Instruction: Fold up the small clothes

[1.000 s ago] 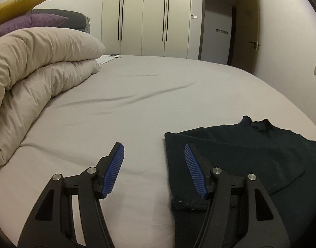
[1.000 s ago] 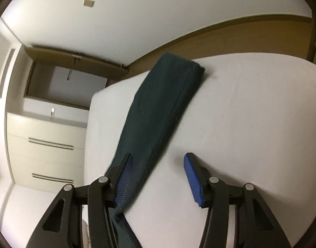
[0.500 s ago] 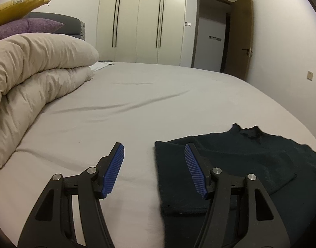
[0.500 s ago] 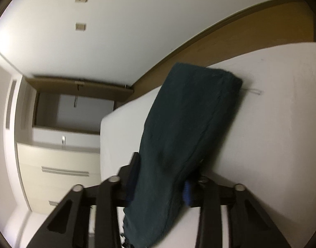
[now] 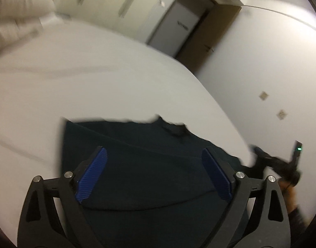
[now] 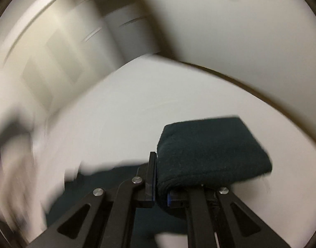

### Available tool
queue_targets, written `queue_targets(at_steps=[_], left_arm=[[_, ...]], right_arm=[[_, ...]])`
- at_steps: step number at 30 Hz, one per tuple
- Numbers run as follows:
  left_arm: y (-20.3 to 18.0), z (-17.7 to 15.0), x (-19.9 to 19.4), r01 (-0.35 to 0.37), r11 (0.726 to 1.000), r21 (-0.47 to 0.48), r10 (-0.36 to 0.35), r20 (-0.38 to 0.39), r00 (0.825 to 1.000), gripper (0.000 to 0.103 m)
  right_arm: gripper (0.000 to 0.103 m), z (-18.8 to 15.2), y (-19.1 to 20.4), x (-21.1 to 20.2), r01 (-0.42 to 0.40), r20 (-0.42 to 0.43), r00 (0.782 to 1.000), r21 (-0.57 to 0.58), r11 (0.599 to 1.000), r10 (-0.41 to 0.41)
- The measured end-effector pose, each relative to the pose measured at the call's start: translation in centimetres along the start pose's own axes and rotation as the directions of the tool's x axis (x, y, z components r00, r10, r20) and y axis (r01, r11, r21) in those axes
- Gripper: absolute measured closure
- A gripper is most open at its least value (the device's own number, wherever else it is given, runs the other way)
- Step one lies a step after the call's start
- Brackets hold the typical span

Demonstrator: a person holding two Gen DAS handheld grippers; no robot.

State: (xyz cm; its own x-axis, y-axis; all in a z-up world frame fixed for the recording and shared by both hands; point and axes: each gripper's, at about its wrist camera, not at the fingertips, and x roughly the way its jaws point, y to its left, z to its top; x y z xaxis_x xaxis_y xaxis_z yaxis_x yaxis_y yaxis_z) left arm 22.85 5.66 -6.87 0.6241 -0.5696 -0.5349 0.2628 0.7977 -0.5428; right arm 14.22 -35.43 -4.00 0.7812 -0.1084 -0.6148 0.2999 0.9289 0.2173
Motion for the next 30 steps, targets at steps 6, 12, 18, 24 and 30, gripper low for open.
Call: queue_targets(at_steps=[6, 12, 18, 24, 30], left_arm=[[1.8, -3.3, 7.1, 0.197, 0.957, -0.212, -0.239, -0.199, 0.950, 0.009], [1.8, -4.5, 8.8, 0.226, 0.939, -0.261, -0.289, -0.235, 0.928, 0.009], [2.4, -4.8, 9.3, 0.237, 0.918, -0.319, -0.315, -0.223, 0.923, 0.009], [3.1, -4.9, 9.0, 0.285, 0.860, -0.423, -0.401, -0.215, 0.890, 0.009], [4.0, -5.0, 8.5, 0.273, 0.811, -0.518, -0.434, -0.217, 0.875, 0.009]], right_arm=[[0.095, -7.5, 16.0, 6.9, -0.064, -0.149, 0.989, -0.445, 0.893, -0.003], [0.095, -10.2, 18.3, 8.0, -0.020, -0.123, 0.991, -0.532, 0.846, -0.054], [0.095, -11.0, 18.0, 6.0, -0.026, -0.090, 0.996, -0.521, 0.853, -0.024], [0.095, -11.4, 19.1, 4.5, -0.055, -0.076, 0.997, -0.509, 0.859, 0.018], [0.095, -10.6, 19.8, 4.5, -0.058, -0.067, 0.997, -0.476, 0.878, 0.029]])
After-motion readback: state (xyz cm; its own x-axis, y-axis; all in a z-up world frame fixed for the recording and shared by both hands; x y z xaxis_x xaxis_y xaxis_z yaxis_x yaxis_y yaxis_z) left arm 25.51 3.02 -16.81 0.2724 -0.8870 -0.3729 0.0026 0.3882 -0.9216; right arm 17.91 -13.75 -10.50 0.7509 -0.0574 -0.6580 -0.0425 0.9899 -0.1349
